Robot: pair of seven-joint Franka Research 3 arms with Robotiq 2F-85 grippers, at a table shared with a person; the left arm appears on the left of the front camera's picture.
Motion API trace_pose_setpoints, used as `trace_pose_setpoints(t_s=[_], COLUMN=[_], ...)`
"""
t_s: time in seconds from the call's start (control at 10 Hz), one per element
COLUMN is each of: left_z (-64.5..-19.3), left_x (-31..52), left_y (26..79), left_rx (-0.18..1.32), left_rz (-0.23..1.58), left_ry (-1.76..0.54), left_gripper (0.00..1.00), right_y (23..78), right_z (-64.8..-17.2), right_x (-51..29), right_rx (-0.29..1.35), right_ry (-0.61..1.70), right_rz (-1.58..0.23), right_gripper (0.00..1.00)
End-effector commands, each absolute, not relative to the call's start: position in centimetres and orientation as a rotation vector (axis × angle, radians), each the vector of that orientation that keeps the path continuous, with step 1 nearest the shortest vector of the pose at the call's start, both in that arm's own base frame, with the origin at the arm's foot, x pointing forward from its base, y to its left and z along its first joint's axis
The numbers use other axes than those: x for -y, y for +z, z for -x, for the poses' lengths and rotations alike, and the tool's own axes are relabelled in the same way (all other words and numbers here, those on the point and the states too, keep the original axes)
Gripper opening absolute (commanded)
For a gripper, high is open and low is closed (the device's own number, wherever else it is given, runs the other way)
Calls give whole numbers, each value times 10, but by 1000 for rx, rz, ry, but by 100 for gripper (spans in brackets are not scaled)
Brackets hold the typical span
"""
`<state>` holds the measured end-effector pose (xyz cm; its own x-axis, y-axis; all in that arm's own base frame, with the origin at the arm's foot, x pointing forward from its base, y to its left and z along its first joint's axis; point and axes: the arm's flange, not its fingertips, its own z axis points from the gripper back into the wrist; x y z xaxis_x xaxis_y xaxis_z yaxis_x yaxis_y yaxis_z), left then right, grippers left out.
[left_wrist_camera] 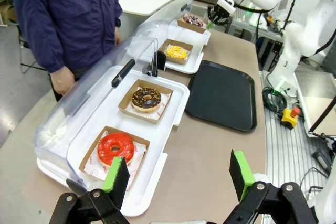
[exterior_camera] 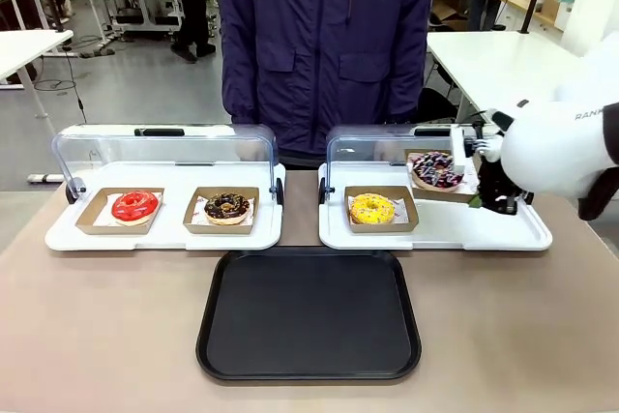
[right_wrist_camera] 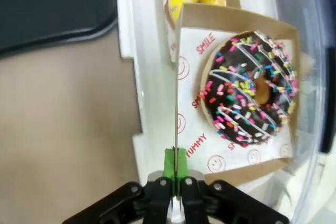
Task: Move the fourth donut from the left to the tray.
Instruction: Pick up the Paper togo box containing the Donut indicated by the person and place it on the Handle tray.
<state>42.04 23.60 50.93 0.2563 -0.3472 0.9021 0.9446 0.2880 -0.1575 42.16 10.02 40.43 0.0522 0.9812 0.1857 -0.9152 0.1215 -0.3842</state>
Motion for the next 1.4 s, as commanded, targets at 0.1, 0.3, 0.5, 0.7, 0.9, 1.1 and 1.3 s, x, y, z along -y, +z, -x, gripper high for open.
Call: trace_pose_setpoints(t_s=[0.1, 0.3, 0.5, 0.7, 0.9, 1.1, 1.3], left_z=[-418, -418, -418, -418, -418, -418, -418], left_x=[-234, -234, -234, -234, -234, -234, -234], left_y=[510, 510, 510, 510, 510, 510, 510], left_rx=[876, 876, 876, 876, 876, 876, 876], left_rz=[829, 829, 829, 829, 829, 829, 829], left_ry=[-1029, -1029, -1029, -1029, -1029, -1029, -1029], left_gripper=[100, 100, 100, 100, 100, 100, 100], right_y=[399, 395, 404, 404, 402, 394, 379], right_z=[-371, -359, -392, -392, -389, -360, -335], right_x=[-141, -156, -166, -166, -168, -206, -236], right_rx=[382, 375, 380, 380, 366, 429, 443], right_ry=[1509, 1566, 1557, 1557, 1577, 1503, 1444], right_rz=[159, 153, 137, 137, 118, 187, 180], right_gripper=[2, 2, 2, 2, 2, 2, 2])
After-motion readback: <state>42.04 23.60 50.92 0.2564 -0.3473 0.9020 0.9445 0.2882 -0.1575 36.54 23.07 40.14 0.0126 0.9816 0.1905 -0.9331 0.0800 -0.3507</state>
